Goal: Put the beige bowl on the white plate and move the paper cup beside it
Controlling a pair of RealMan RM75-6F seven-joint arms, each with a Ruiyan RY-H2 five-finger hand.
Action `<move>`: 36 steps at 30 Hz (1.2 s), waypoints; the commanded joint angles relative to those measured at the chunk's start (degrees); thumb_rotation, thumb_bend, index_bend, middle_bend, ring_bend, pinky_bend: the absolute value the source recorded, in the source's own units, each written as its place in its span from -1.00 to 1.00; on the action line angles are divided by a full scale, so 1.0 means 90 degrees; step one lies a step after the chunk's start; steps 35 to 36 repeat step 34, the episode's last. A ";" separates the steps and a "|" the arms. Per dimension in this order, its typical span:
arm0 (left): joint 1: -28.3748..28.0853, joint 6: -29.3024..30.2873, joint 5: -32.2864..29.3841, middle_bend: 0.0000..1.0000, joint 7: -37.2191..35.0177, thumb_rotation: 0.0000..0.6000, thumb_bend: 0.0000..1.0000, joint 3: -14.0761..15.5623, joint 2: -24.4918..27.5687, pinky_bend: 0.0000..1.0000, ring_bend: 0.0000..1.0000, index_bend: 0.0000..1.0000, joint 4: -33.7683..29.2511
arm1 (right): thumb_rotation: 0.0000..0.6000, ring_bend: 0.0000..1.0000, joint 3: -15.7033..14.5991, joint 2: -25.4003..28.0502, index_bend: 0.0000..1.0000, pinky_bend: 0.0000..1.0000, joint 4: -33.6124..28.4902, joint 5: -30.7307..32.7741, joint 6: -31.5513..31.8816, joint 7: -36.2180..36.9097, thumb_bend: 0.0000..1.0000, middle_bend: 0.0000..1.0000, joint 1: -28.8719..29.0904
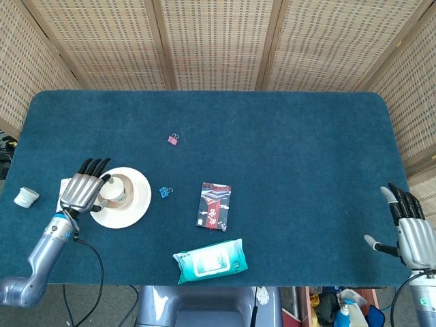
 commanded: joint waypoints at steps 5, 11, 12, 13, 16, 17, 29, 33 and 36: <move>0.0168 0.0465 0.0245 -1.00 -0.0588 1.00 -0.52 -0.0282 0.0427 -1.00 -1.00 -0.48 -0.0519 | 1.00 -1.00 -0.0002 -0.0004 -1.00 -1.00 0.0000 -0.0010 -0.0005 0.0004 -0.76 -1.00 0.0005; 0.0699 0.1386 0.0822 -1.00 -0.1174 1.00 -0.64 -0.0343 0.1125 -1.00 -1.00 -0.88 -0.1584 | 1.00 -1.00 -0.0015 -0.0023 -1.00 -1.00 0.0014 -0.0064 0.0017 -0.0068 -0.76 -1.00 0.0012; 0.0793 0.1557 0.0968 -1.00 -0.1130 1.00 -0.66 -0.0287 0.1145 -1.00 -1.00 -0.91 -0.1640 | 1.00 -1.00 -0.0017 -0.0028 -1.00 -1.00 0.0018 -0.0079 0.0023 -0.0075 -0.76 -1.00 0.0015; 0.0936 0.1802 0.1158 -1.00 -0.0978 1.00 -0.68 -0.0177 0.1149 -1.00 -1.00 -0.96 -0.1687 | 1.00 -1.00 -0.0022 -0.0035 -1.00 -1.00 0.0018 -0.0101 0.0028 -0.0073 -0.76 -1.00 0.0019; 0.1305 0.2218 0.1381 -1.00 -0.0546 1.00 -0.70 0.0140 0.1113 -1.00 -1.00 -1.00 -0.1912 | 1.00 -1.00 -0.0028 -0.0062 -1.00 -1.00 0.0045 -0.0146 0.0061 -0.0107 -0.76 -1.00 0.0022; 0.1406 0.2298 0.1383 -1.00 -0.0462 1.00 -0.71 0.0216 0.1104 -1.00 -1.00 -1.00 -0.2002 | 1.00 -1.00 -0.0028 -0.0071 -1.00 -1.00 0.0047 -0.0158 0.0070 -0.0115 -0.76 -1.00 0.0023; 0.2427 0.3284 0.1838 -1.00 -0.0438 1.00 -0.71 0.0740 0.0203 -1.00 -1.00 -1.00 -0.1174 | 1.00 -1.00 -0.0047 -0.0150 -1.00 -1.00 0.0022 -0.0241 0.0116 -0.0336 -0.76 -1.00 0.0042; 0.2470 0.3291 0.1819 -1.00 -0.0544 1.00 -0.71 0.0666 0.0221 -1.00 -1.00 -1.00 -0.1062 | 1.00 -1.00 -0.0066 -0.0180 -1.00 -1.00 0.0009 -0.0250 0.0067 -0.0468 -0.76 -1.00 0.0068; 0.2483 0.3298 0.1832 -1.00 -0.0587 1.00 -0.71 0.0658 0.0236 -1.00 -1.00 -1.00 -0.1052 | 1.00 -1.00 -0.0077 -0.0190 -1.00 -1.00 0.0007 -0.0255 0.0051 -0.0512 -0.76 -1.00 0.0073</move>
